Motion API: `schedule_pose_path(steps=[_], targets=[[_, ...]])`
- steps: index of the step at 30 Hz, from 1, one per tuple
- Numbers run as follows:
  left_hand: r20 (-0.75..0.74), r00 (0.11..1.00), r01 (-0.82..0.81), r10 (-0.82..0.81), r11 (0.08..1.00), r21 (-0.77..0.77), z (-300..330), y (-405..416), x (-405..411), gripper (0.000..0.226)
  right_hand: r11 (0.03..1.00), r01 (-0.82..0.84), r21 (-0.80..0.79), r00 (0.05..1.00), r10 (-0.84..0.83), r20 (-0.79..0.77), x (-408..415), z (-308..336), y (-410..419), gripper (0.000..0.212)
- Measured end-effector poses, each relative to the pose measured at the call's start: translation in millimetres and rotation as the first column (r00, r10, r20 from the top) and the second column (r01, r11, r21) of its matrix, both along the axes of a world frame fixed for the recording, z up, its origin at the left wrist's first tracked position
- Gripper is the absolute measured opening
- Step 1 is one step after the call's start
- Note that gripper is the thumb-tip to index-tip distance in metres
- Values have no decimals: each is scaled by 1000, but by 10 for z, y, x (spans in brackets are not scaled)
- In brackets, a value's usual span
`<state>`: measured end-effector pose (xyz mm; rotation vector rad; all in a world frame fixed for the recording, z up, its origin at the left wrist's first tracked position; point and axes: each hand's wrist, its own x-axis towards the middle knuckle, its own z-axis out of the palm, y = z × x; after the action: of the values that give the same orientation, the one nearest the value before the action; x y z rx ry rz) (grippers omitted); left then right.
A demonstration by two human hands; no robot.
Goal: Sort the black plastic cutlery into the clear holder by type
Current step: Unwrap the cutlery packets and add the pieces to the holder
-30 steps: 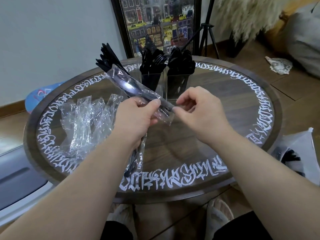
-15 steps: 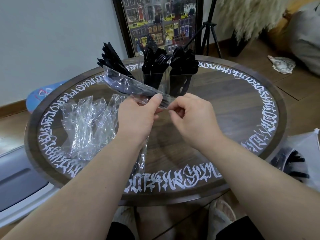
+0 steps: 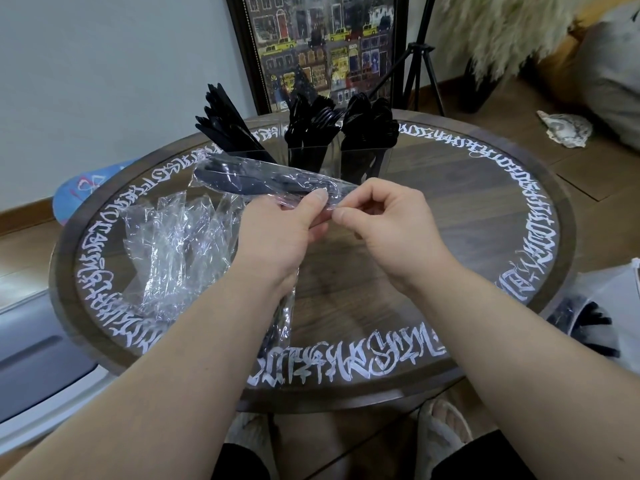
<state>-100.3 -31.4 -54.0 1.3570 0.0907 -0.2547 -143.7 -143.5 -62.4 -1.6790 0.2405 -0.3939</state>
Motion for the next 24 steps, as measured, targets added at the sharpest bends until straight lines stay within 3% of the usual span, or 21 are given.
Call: schedule_pose_path(steps=[5,7,12,16,18,21,24], targets=[[7,1000,-20,20,1000,4,-12,12,23,11,961,-15,274,999,22,-23,12,22,-42,27],[21,999,-31,30,999,32,-20,19,31,14,954,1,301,999,10,-35,15,34,-62,26],[122,992,-35,16,987,156,-26,0,5,10,992,50,-120,998,-56,-43,-15,28,-20,9],[167,986,-23,-12,979,200,-16,-8,-19,13,864,63,-500,997,-79,-12,-26,6,-9,15],[161,987,-10,-25,978,211,-9,-11,-30,16,820,72,-568,995,-98,-16,-18,18,-18,11],[145,989,-12,-18,980,201,2,-8,-24,22,907,139,-398,983,-175,-57,15,6,-44,14],[103,995,-32,15,986,165,-4,3,7,22,983,173,56,976,-164,-141,37,37,-78,20]])
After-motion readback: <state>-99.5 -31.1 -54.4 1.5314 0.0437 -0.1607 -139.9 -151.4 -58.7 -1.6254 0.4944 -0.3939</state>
